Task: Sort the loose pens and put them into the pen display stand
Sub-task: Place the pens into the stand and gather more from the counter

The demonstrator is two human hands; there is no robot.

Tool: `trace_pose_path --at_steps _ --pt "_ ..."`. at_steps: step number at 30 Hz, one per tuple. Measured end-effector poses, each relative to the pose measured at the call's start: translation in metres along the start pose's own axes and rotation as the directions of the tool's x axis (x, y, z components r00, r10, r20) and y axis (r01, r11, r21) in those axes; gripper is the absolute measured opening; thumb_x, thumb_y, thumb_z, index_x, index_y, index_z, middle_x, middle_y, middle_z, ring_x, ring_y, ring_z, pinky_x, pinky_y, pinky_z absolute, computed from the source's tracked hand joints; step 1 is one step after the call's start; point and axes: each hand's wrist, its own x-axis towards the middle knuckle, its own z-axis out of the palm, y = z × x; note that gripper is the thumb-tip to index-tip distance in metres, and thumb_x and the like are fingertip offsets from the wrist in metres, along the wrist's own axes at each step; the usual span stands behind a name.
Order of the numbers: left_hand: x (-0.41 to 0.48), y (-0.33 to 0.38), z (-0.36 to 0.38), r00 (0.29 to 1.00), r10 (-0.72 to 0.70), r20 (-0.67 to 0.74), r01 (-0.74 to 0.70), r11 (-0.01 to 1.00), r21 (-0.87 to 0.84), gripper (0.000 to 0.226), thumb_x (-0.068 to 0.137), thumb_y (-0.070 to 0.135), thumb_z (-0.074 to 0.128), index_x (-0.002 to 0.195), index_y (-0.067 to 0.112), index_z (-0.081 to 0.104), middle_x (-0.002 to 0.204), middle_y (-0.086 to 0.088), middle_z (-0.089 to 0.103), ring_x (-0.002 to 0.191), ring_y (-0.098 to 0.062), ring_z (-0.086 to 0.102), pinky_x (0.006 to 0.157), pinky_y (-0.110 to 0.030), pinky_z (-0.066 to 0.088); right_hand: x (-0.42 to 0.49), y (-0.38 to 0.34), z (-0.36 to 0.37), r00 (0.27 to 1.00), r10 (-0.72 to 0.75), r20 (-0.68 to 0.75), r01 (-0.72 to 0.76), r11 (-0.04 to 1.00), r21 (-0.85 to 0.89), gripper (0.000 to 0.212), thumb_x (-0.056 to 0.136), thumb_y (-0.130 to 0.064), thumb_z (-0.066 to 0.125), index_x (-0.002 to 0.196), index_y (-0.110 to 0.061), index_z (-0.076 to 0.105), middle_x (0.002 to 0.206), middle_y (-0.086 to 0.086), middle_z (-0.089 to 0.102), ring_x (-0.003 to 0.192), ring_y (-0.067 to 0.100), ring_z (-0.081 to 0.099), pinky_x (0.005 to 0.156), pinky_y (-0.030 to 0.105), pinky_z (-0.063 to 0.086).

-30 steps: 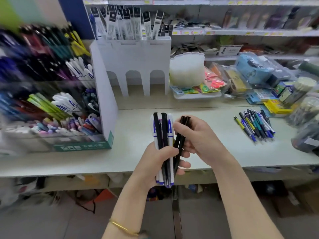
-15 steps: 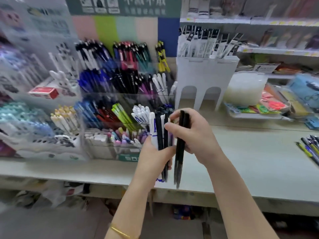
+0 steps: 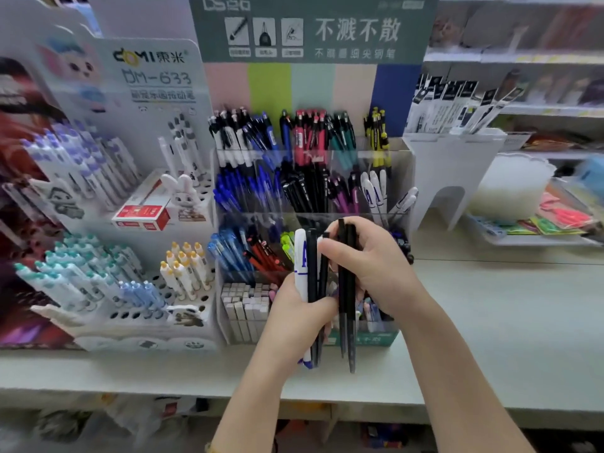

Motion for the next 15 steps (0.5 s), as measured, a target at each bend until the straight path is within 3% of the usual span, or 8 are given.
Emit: trace_pose_path --at_steps 4,6,8,11,15 --pt "0.012 0.000 -0.014 0.998 -0.027 -0.062 0.022 0.997 -0.071 0.017 0.083 0.005 0.064 0.086 0.019 0.056 0.064 -0.003 0.057 0.059 -0.019 0.054 0.057 -0.033 0.047 0.027 -0.008 -0.009 0.967 -0.099 -0.234 0.099 0.995 -0.013 0.015 0.093 -0.021 0.059 0.086 -0.011 0.050 0.069 0.007 0.053 0.049 0.016 0.049 0.043 0.026 0.042" --pt "0.020 -0.001 -0.020 0.994 -0.060 -0.095 0.049 0.993 -0.110 0.017 0.082 0.008 0.067 0.084 0.020 0.055 0.068 -0.008 0.057 0.063 -0.026 0.055 0.064 -0.043 0.051 0.046 -0.013 -0.013 0.888 -0.245 -0.390 0.218 0.969 -0.112 0.015 0.095 -0.020 0.057 0.085 -0.016 0.046 0.071 0.008 0.052 0.052 0.010 0.051 0.045 0.021 0.044" --pt "0.026 0.003 -0.024 0.993 -0.048 -0.107 0.035 0.993 -0.115 0.017 0.080 0.014 0.070 0.083 0.022 0.055 0.067 -0.007 0.056 0.062 -0.026 0.054 0.067 -0.047 0.054 0.067 -0.015 -0.012 0.766 -0.452 -0.458 0.325 0.886 -0.330 0.012 0.094 -0.015 0.059 0.089 -0.009 0.049 0.071 -0.006 0.047 0.062 -0.004 0.051 0.057 0.008 0.041" --pt "0.033 0.010 -0.024 0.995 -0.052 -0.080 0.040 0.988 -0.151 0.019 0.083 0.014 0.069 0.082 0.022 0.052 0.056 -0.006 0.052 0.053 -0.025 0.047 0.059 -0.041 0.053 0.094 -0.009 -0.006 0.668 -0.628 -0.400 0.408 0.758 -0.508 0.022 0.093 -0.020 0.058 0.095 0.000 0.050 0.077 -0.009 0.045 0.067 0.001 0.044 0.062 0.007 0.036" --pt "0.039 0.018 -0.021 0.998 -0.018 -0.055 0.008 0.986 -0.168 0.019 0.088 0.006 0.062 0.079 0.011 0.046 0.054 -0.010 0.046 0.049 -0.024 0.043 0.044 -0.028 0.043 0.116 0.006 -0.001 0.593 -0.766 -0.247 0.520 0.599 -0.609 0.027 0.092 -0.027 0.057 0.104 -0.012 0.039 0.077 0.003 0.053 0.060 0.012 0.049 0.054 0.018 0.041"
